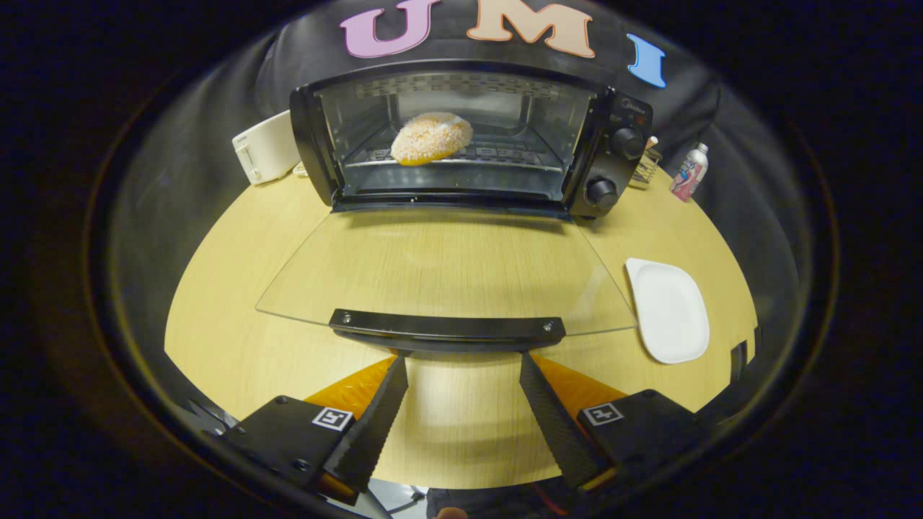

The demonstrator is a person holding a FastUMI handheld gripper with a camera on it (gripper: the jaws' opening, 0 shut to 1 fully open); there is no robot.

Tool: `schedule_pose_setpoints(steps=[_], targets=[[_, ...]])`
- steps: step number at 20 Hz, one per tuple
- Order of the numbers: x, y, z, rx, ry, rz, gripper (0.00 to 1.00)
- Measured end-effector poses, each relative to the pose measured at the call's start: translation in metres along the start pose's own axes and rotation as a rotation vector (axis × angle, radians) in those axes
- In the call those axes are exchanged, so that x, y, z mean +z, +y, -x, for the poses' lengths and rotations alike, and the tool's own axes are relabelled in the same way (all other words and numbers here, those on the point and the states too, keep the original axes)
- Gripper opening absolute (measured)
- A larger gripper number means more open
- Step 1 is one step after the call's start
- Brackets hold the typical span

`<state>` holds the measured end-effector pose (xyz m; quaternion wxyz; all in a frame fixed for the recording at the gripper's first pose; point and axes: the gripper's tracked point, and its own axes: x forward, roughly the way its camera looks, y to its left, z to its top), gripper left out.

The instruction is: Open the toaster oven, put the food inside, and close the toaster oven door.

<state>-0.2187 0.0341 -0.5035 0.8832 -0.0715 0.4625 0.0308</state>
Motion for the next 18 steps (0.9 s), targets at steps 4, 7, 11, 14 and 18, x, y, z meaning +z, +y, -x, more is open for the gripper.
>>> schedule_pose_setpoints(steps=[4, 7, 11, 14, 18], targets=[[0.024, 0.002, 0.017, 0.013, -0.081, -0.025, 0.99], [0.053, 0.004, 0.027, 0.032, -0.149, -0.077, 1.00], [0.094, 0.003, 0.030, 0.037, -0.219, -0.120, 0.99], [0.117, 0.007, 0.026, 0.048, -0.249, -0.132, 0.99], [0.139, 0.015, 0.020, 0.065, -0.271, -0.157, 0.99]])
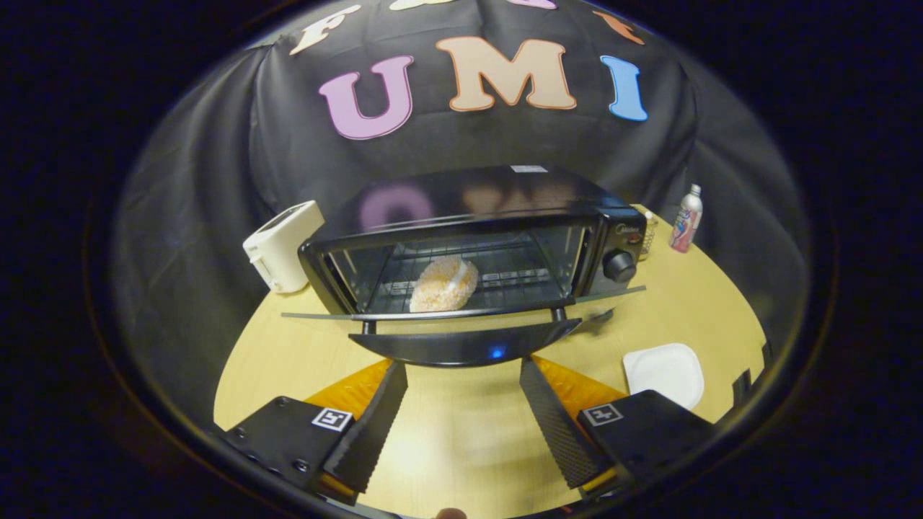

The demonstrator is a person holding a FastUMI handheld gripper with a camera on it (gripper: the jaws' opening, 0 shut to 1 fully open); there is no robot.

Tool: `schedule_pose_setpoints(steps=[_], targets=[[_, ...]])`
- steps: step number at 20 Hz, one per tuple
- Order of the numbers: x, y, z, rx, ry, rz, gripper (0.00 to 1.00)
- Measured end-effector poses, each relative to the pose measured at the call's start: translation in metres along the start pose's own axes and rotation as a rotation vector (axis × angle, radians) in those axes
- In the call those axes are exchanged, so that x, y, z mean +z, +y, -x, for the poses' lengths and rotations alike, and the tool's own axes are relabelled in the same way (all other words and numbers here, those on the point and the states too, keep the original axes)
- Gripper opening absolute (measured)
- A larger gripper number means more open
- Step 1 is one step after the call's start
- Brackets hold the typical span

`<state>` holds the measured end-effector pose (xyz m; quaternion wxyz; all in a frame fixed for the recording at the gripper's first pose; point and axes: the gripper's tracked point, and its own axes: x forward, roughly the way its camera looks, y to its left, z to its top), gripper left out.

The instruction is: Open the toaster oven, put the food inside, and close the toaster oven door.

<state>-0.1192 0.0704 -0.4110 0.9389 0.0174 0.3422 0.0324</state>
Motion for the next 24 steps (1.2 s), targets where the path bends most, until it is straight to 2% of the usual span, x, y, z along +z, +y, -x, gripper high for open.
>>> schedule_pose_setpoints(steps=[8, 13, 17, 22, 24], targets=[[0.038, 0.012, -0.029, 0.012, -0.042, -0.010, 0.99], [0.048, 0.013, -0.031, 0.008, -0.048, -0.032, 0.99], [0.064, 0.006, -0.007, -0.006, -0.090, -0.007, 0.99], [0.122, 0.000, 0.039, 0.002, -0.212, 0.065, 0.99], [0.154, 0.005, 0.060, 0.029, -0.275, 0.091, 0.99]])
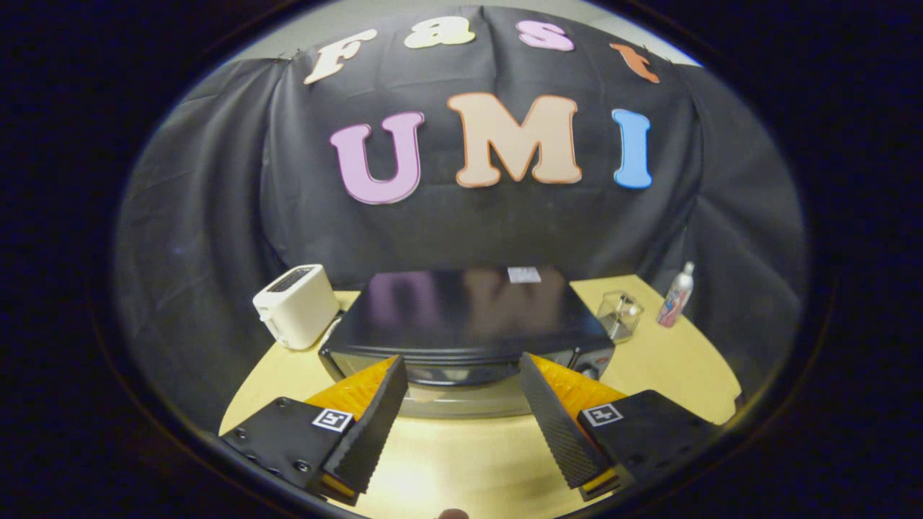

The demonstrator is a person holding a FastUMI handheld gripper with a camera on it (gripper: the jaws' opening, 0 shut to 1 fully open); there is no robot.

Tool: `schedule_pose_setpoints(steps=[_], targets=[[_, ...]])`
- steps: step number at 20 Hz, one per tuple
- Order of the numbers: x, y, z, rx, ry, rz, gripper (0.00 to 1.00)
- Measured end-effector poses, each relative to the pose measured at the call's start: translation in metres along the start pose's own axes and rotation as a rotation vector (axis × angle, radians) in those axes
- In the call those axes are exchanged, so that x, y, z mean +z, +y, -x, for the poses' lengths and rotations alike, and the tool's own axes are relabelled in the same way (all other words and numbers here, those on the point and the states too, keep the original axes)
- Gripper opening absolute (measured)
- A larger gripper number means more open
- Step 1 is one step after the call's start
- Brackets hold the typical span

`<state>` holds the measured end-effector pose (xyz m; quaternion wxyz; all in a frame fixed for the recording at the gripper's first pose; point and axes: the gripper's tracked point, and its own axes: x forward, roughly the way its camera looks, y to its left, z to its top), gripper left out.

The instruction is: Open the toaster oven, put the food inside, and close the toaster oven door.

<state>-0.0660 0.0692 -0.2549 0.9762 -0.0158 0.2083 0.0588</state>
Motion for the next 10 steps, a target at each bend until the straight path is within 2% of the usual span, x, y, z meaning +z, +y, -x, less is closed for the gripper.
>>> schedule_pose_setpoints(steps=[4, 10], targets=[[0.088, -0.001, 0.029, 0.033, -0.167, -0.004, 0.99], [0.196, -0.021, 0.061, -0.029, -0.340, 0.033, 0.99]])
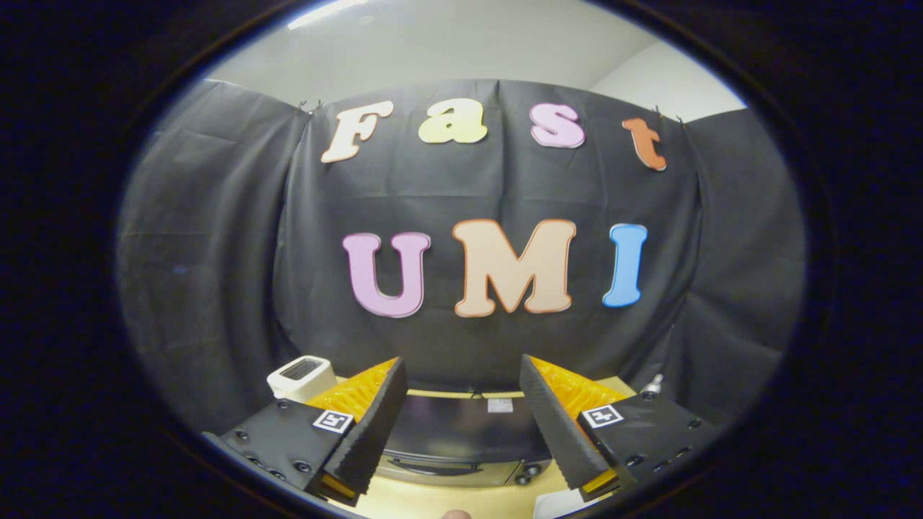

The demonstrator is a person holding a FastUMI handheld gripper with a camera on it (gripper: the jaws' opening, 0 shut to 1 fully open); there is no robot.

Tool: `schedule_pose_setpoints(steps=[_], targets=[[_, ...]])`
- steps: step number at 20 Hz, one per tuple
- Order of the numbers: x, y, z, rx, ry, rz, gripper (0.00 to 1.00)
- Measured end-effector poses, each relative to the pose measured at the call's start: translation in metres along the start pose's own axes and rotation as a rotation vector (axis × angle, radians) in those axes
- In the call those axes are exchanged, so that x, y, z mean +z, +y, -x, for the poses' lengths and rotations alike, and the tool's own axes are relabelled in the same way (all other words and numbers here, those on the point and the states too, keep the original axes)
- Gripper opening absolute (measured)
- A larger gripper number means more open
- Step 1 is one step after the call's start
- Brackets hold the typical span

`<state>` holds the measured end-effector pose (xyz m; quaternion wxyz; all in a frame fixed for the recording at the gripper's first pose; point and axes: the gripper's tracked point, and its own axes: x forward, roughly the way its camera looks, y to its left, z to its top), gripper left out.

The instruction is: Open the toaster oven, put the food inside, and close the toaster oven door.

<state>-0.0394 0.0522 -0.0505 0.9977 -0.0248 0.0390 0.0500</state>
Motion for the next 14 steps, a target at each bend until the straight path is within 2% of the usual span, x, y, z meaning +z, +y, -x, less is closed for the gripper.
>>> schedule_pose_setpoints(steps=[5, 14], targets=[[0.053, -0.022, -0.007, -0.040, -0.099, -0.047, 0.99], [0.048, -0.070, -0.009, -0.143, -0.094, -0.051, 0.99]])
